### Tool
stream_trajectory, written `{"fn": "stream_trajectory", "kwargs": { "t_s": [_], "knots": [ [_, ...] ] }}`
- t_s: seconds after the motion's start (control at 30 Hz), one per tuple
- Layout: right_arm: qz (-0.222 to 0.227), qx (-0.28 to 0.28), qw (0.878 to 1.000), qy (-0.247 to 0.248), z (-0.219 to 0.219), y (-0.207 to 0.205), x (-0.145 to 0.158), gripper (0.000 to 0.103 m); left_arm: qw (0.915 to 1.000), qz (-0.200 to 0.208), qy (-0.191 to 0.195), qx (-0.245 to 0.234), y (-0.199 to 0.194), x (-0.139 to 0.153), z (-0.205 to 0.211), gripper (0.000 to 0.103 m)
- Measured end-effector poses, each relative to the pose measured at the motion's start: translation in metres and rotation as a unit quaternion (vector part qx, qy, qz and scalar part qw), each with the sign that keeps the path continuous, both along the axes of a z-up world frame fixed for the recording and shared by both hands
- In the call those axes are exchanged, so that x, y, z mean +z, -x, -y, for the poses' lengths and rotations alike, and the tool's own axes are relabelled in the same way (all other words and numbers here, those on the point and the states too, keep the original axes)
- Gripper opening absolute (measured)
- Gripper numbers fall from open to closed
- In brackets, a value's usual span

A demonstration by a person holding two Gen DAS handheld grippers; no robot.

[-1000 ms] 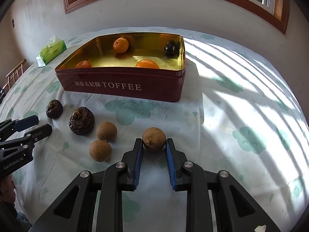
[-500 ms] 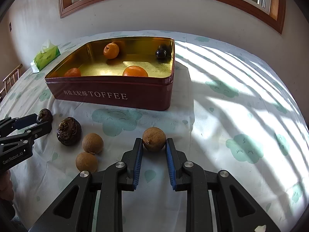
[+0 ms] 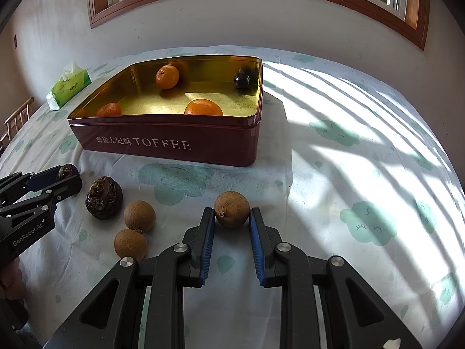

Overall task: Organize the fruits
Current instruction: 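Carry the tan fruit and the dark brown fruit over the tin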

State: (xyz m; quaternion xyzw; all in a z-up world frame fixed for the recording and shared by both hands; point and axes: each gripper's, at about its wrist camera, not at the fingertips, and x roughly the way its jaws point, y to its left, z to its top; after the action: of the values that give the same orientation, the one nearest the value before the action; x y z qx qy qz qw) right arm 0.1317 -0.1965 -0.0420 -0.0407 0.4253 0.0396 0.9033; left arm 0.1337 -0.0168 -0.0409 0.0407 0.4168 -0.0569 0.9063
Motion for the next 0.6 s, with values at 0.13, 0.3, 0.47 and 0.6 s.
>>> {"fn": "stream_trajectory", "kwargs": {
  "t_s": [0.13, 0.3, 0.47, 0.6],
  "knots": [
    [0.000, 0.000, 1.000, 0.000, 0.0000, -0.0001, -0.0001, 0.022, 1.0000, 0.005, 0.003, -0.001, 0.0014, -0.0009, -0.0014, 0.038],
    [0.000, 0.000, 1.000, 0.000, 0.0001, -0.0001, -0.0003, 0.022, 0.9999, 0.009, 0.005, 0.001, 0.0035, -0.0017, -0.0023, 0.038],
    [0.000, 0.000, 1.000, 0.002, -0.0002, -0.0002, -0.0002, 0.022, 0.9999, 0.008, 0.009, 0.002, 0.0029, -0.0020, -0.0032, 0.038],
    [0.001, 0.000, 1.000, 0.005, -0.0009, -0.0005, 0.0002, 0.022, 0.9999, 0.008, 0.012, 0.002, 0.0030, -0.0020, -0.0041, 0.038]
  ]
}}
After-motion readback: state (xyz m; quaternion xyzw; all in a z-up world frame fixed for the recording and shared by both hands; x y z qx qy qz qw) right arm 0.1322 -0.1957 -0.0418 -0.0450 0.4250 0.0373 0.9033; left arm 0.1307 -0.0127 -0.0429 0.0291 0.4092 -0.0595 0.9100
